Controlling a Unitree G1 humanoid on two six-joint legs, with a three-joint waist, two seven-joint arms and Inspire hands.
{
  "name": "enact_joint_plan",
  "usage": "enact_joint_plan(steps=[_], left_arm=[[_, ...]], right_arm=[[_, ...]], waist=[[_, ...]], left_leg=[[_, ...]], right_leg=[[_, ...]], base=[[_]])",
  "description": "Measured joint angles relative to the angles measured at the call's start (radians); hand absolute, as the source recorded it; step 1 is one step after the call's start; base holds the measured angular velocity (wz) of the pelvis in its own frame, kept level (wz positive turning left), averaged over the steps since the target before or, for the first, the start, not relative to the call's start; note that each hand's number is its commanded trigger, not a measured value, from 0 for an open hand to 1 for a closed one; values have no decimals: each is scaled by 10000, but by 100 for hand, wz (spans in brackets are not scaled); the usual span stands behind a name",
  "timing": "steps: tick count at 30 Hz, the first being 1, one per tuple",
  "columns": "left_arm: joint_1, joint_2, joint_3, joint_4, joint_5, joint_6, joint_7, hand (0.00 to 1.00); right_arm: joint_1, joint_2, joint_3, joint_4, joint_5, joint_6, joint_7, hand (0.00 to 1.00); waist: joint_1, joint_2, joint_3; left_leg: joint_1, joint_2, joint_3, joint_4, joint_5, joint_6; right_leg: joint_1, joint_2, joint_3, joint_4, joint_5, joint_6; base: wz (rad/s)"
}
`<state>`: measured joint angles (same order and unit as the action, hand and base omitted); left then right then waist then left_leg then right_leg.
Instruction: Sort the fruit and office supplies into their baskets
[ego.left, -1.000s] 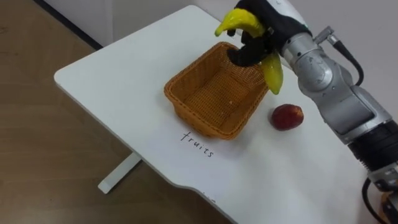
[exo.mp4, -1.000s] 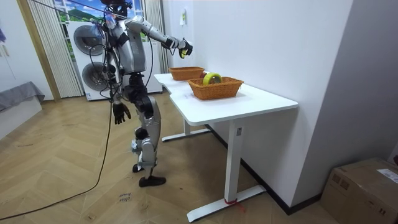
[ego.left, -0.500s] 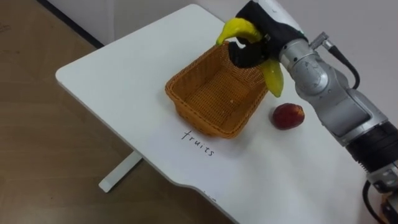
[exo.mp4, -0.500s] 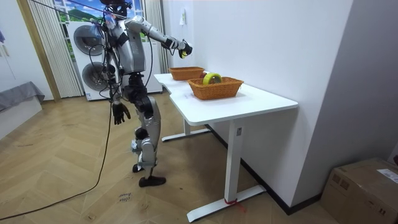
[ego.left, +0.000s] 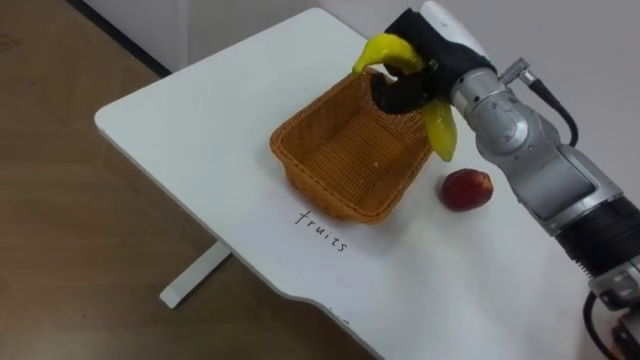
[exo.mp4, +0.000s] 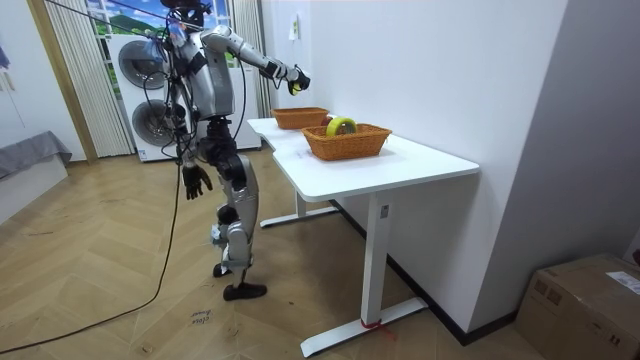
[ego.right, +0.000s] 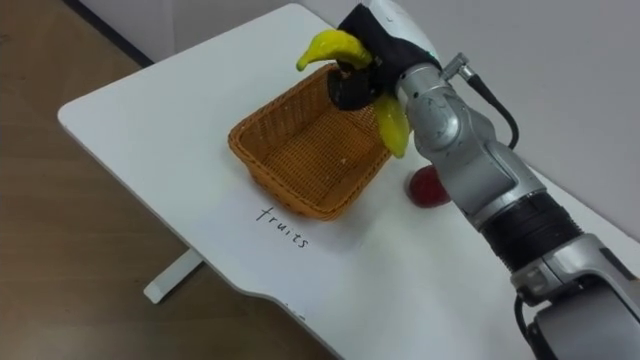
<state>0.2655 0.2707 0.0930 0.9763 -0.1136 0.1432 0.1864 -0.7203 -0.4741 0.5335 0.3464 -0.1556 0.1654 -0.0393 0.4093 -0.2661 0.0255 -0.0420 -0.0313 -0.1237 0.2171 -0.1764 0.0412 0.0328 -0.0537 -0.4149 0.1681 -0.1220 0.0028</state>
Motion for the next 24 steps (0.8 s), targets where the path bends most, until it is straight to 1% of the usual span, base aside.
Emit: enact_joint_plan(steps=[6,12,20,22,24], left_arm=[[4,-3,1,-101,78,18,31,0],[29,-9,0,-139,90,32,85,0],[40,-13,-3,-140,80,86,86,0],[39,-13,-4,-141,80,80,87,0],[39,-14,-5,-141,80,76,90,0]], right_arm=[[0,-1,16,3,-458,-2,-3,0],[0,0,32,1,-466,-4,-9,0],[0,-1,30,0,-468,-32,-24,0],[0,-1,30,0,-469,-55,-34,0],[0,-1,30,1,-469,-163,-39,0]], waist=[[55,-15,7],[75,-6,12],[-15,13,19],[-49,30,31],[-97,65,51]], left_leg=[[-97,-5,-5,99,-17,-3],[-241,-2,-4,227,-29,-24],[-248,-12,-22,236,-35,-33],[-248,-13,-22,236,-35,-32],[-248,-13,-22,234,-35,-32]], right_leg=[[-43,1,2,2,1,-1],[-127,11,0,4,2,-4],[-116,12,10,3,3,-5],[-116,12,12,3,3,-5],[-119,12,17,3,3,-5]], base=[[0],[0],[0],[0],[0]])
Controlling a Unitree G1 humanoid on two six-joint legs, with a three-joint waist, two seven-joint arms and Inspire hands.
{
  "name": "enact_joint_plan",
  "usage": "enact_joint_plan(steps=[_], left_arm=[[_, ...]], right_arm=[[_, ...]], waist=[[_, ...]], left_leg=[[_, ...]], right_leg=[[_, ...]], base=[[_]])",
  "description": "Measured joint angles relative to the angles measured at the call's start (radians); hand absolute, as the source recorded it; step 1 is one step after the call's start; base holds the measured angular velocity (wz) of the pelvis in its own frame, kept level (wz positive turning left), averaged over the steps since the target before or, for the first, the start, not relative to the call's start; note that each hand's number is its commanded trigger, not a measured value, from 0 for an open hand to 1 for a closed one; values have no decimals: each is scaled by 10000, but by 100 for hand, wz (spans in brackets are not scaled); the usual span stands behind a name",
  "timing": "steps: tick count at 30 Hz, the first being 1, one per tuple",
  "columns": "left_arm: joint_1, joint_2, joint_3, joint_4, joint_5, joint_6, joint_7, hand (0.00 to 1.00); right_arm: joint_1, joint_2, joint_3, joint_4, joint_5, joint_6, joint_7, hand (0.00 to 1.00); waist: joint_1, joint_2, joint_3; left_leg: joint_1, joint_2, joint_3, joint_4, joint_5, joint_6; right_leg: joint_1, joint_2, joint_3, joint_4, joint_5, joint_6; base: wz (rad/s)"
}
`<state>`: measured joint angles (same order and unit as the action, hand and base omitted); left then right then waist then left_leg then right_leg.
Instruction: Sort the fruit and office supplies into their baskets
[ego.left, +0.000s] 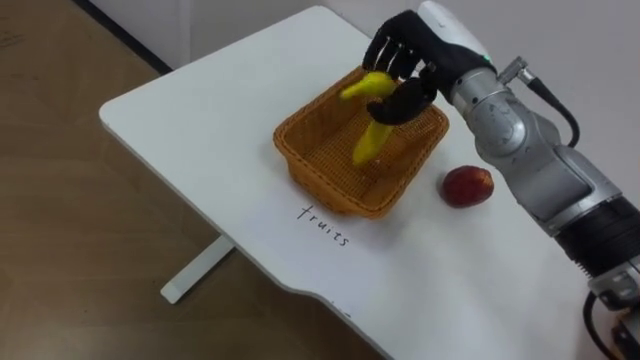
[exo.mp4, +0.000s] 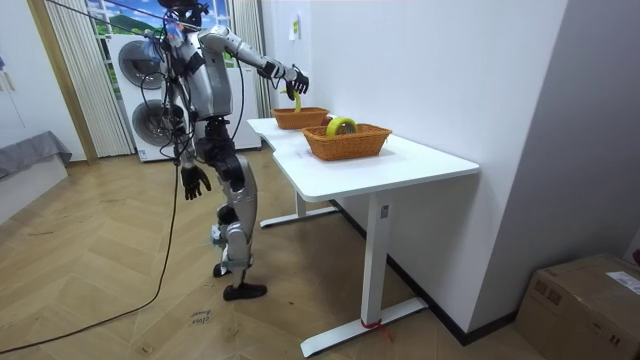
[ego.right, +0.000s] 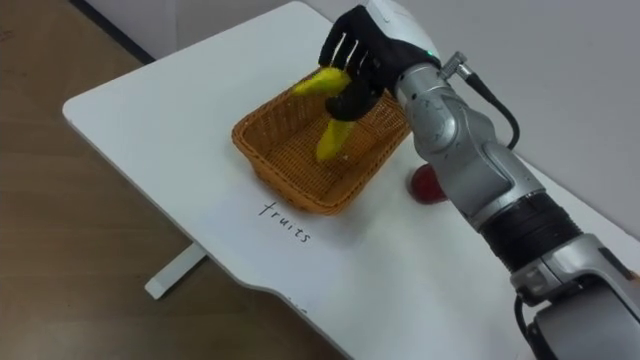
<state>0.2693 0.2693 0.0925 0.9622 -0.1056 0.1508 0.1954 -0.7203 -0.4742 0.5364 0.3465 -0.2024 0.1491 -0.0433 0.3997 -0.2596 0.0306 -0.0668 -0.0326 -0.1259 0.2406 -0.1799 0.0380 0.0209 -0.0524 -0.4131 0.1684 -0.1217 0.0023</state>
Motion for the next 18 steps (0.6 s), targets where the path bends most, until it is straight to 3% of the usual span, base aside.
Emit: enact_joint_plan(steps=[6,18], left_arm=[[1,-28,-5,-1,1,-22,153,0],[-1,-38,12,-19,3,-49,168,0]], right_arm=[[0,0,0,0,0,-98,-101,0],[0,-1,-2,91,8,-96,-111,0]], waist=[[-73,123,-28],[-102,113,-43]], left_leg=[[9,2,3,-18,2,3],[88,13,18,-29,2,2]], right_leg=[[-3,3,6,-1,0,0],[58,15,27,-7,0,0]], base=[[0],[0]])
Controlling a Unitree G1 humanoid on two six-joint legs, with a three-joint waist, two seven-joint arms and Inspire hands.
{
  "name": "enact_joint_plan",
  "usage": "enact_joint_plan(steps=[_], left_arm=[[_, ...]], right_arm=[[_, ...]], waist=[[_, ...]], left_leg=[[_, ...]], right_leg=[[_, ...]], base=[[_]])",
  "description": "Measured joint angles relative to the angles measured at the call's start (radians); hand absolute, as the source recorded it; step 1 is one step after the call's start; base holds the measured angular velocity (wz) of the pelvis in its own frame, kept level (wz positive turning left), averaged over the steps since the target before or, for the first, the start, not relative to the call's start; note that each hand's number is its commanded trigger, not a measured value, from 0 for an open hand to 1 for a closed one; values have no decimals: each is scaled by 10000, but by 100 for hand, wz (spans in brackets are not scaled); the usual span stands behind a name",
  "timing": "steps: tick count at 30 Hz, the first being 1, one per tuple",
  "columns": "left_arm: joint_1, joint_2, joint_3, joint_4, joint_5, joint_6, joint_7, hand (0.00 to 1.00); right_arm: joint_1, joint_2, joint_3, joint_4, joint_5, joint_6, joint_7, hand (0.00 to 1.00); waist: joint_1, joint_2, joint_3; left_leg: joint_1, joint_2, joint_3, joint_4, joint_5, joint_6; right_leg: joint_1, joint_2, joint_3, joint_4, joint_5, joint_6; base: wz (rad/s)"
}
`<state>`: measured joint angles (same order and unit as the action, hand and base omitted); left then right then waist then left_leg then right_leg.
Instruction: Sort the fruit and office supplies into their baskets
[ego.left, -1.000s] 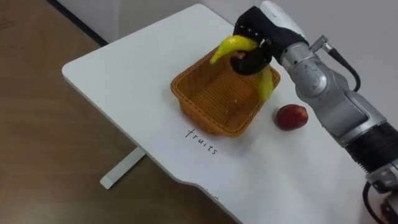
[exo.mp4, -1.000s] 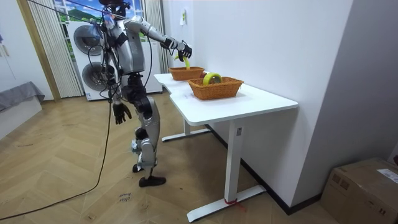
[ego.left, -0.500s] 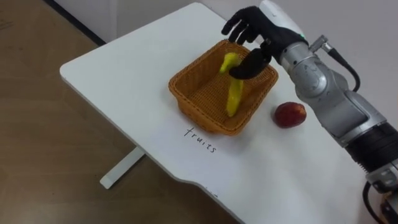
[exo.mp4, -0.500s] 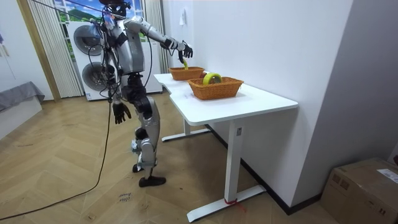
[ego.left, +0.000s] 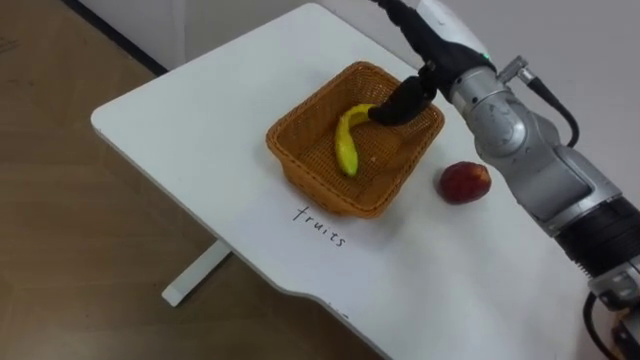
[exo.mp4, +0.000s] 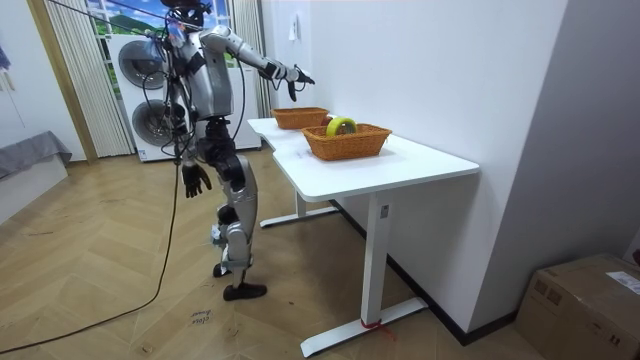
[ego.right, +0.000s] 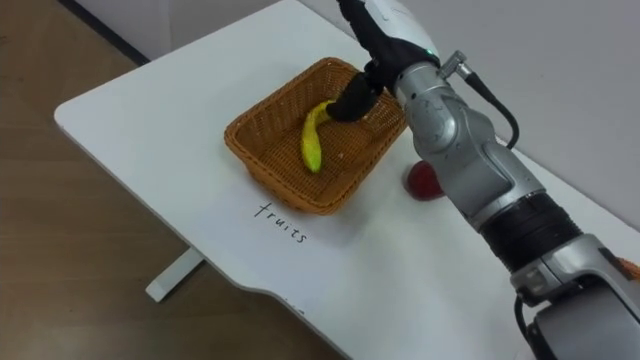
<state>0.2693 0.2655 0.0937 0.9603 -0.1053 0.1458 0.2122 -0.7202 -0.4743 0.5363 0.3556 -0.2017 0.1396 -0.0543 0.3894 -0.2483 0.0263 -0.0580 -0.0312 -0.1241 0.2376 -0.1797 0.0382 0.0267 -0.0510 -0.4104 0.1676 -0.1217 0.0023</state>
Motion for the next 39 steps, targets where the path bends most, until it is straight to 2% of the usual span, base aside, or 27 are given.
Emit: enact_joint_plan(steps=[13,18,22,25,28,33,37,39], left_arm=[[179,-41,30,63,16,6,21,0],[232,-116,78,85,17,4,22,0],[434,-107,97,-69,-1,1,30,0],[513,-94,96,-200,16,-1,75,0],[523,-117,3,-195,-2,36,233,0],[501,-260,-2,-187,45,82,337,0],[502,-338,-5,-176,122,98,416,0],[482,-466,-7,-177,105,146,415,0]], right_arm=[[83,-15,-124,268,185,-22,337,0],[824,-14,-1060,319,1203,-106,306,0],[858,-16,-1623,876,1869,-191,-87,0],[868,-26,-1918,1438,2806,-200,-568,0],[959,-24,-2150,1860,4011,-199,-1058,0],[1170,166,-2476,2613,5986,-209,-1860,0],[1198,314,-2578,3133,6776,-258,-2407,0],[1205,437,-2585,3236,7049,-305,-2607,0]], waist=[[2,-22,-34],[-99,-4,-39],[-363,65,-34],[-528,181,-70],[-581,331,-91],[-619,749,-115],[-695,1024,-114],[-828,1103,-162]], left_leg=[[151,7,87,-13,0,1],[150,-22,20,12,-4,9],[140,-20,-44,37,-8,4],[105,-28,-76,75,-8,2],[101,-27,-12,89,-6,3],[159,-26,90,91,1,12],[129,-23,78,92,1,8],[-78,-26,70,187,6,0]], right_leg=[[109,-1,132,-4,4,-6],[179,-17,95,-8,5,-3],[217,-11,106,-10,5,-3],[218,-26,-12,2,5,-3],[212,-26,65,7,6,-3],[233,-16,256,6,8,-6],[204,-13,253,10,8,-6],[48,-16,155,26,12,-12]], base=[[-2],[3],[8],[3],[-1],[-6],[0],[4]])
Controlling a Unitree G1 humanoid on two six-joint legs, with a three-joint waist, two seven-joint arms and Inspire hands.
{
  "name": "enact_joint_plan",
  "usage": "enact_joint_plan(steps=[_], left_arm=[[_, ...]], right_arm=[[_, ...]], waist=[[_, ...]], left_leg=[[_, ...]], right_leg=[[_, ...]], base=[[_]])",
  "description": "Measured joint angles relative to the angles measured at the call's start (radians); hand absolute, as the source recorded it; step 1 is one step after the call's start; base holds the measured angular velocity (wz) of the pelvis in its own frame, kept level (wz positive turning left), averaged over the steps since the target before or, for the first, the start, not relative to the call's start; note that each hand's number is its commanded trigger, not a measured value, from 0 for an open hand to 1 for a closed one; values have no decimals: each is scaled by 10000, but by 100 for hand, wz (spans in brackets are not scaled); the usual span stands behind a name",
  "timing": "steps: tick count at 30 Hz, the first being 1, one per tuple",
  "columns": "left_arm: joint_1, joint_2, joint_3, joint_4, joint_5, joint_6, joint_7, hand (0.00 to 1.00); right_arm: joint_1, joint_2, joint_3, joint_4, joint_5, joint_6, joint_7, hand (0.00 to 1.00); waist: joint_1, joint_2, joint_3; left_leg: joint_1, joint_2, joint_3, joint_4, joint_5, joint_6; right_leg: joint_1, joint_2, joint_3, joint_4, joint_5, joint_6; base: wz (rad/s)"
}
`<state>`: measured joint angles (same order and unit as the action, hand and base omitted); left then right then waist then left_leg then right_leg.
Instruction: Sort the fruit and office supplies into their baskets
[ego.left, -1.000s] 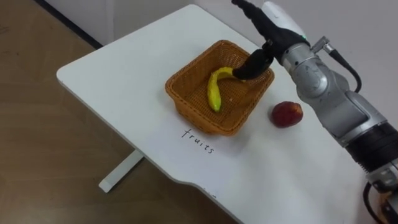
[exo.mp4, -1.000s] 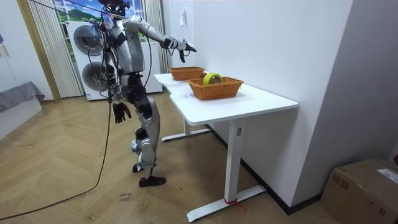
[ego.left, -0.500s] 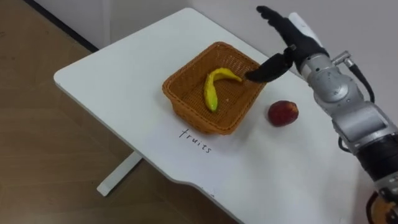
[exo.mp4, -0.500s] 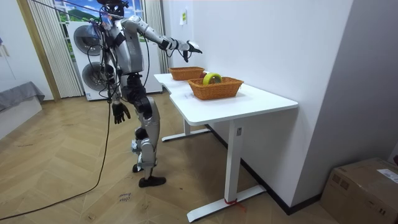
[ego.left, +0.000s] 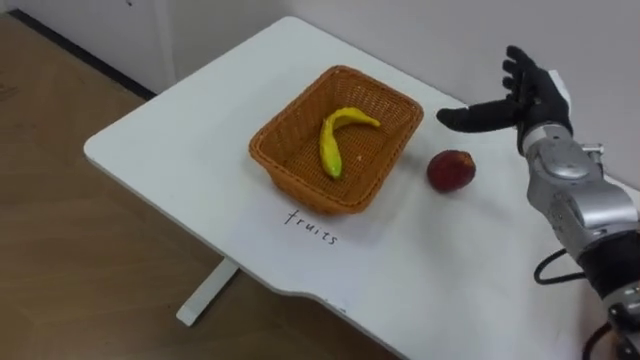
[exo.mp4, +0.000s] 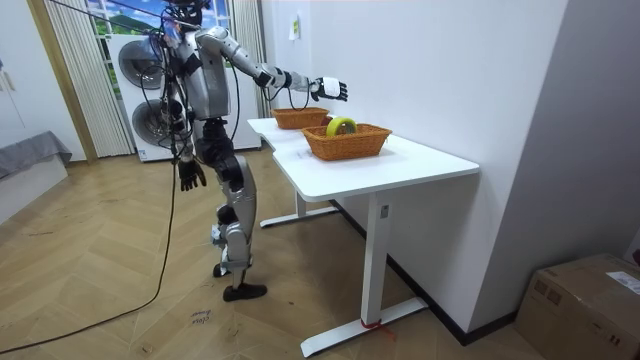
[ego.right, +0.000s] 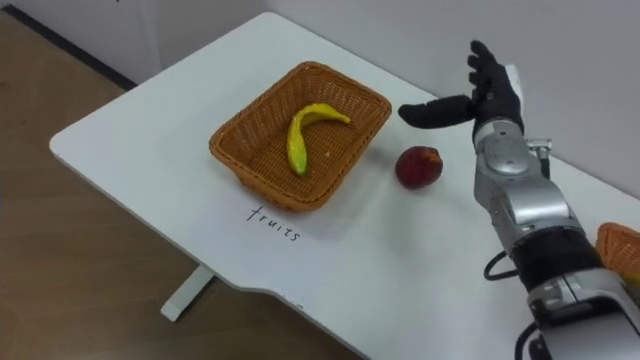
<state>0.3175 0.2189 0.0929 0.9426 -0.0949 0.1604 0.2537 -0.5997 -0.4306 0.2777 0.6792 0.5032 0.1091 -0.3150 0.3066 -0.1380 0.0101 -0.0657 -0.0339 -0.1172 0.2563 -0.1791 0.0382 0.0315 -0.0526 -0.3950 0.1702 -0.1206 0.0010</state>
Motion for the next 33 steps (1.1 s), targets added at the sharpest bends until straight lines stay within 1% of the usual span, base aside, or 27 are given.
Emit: enact_joint_plan(steps=[2,4,5,6,8,10,14,16,20,22,33], left_arm=[[-13,-55,-19,-29,-10,6,0,0],[-90,-59,-208,-34,-2,11,10,0],[-184,-75,-274,-35,8,9,11,0],[-273,-77,-359,-34,10,-1,10,0],[-366,-81,-396,-45,12,-35,10,0],[-411,-81,-398,-123,14,-80,13,0],[-525,-111,-409,-206,14,-120,15,0],[-636,-132,-416,-207,32,-118,19,0],[-737,-140,-580,-204,121,-167,52,0],[-742,-175,-620,-204,121,-166,50,0],[-733,-212,-617,-187,111,-166,4,0]], right_arm=[[1,120,-13,249,48,-110,-99,0],[3,291,-106,455,61,-113,-265,0],[1,423,-262,546,59,-113,-342,0],[-3,473,-303,603,60,-116,-397,0],[-6,478,-322,693,64,-168,-497,0],[-35,484,-351,848,38,-318,-615,0],[-76,489,-445,1088,65,-349,-780,0],[-96,491,-635,1330,135,-367,-809,0],[-97,537,-656,1777,378,-430,-846,0],[-97,536,-658,1787,427,-459,-848,0],[-105,538,-656,1838,410,-465,-543,0]], waist=[[-40,49,1],[-78,76,15],[-70,83,15],[-41,100,27],[-27,148,56],[-29,168,71],[-31,227,112],[-11,232,116],[10,242,123],[-6,241,125],[30,220,138]], left_leg=[[-160,2,-9,48,4,-6],[-340,3,-66,179,5,-8],[-456,3,-79,205,11,-15],[-519,1,-80,222,15,-18],[-553,-3,-89,257,13,-15],[-623,-12,-122,283,12,-14],[-716,-28,-216,287,12,-15],[-787,-42,-216,281,22,-14],[-822,-74,-232,173,115,8],[-872,-99,-229,108,160,22],[-1008,-127,-224,100,172,46]], right_leg=[[-120,-1,-71,-3,22,-35],[-218,2,-155,-5,40,-60],[-326,2,-165,-3,57,-84],[-380,2,-168,0,70,-96],[-391,0,-179,1,71,-96],[-435,-5,-199,1,71,-96],[-513,-11,-219,0,71,-97],[-570,-24,-249,2,71,-97],[-666,-69,-267,5,71,-97],[-750,-103,-260,9,71,-97],[-902,-143,-299,27,80,-81]], base=[[4],[6],[4],[0],[2],[4],[1],[6],[0],[0],[0]])
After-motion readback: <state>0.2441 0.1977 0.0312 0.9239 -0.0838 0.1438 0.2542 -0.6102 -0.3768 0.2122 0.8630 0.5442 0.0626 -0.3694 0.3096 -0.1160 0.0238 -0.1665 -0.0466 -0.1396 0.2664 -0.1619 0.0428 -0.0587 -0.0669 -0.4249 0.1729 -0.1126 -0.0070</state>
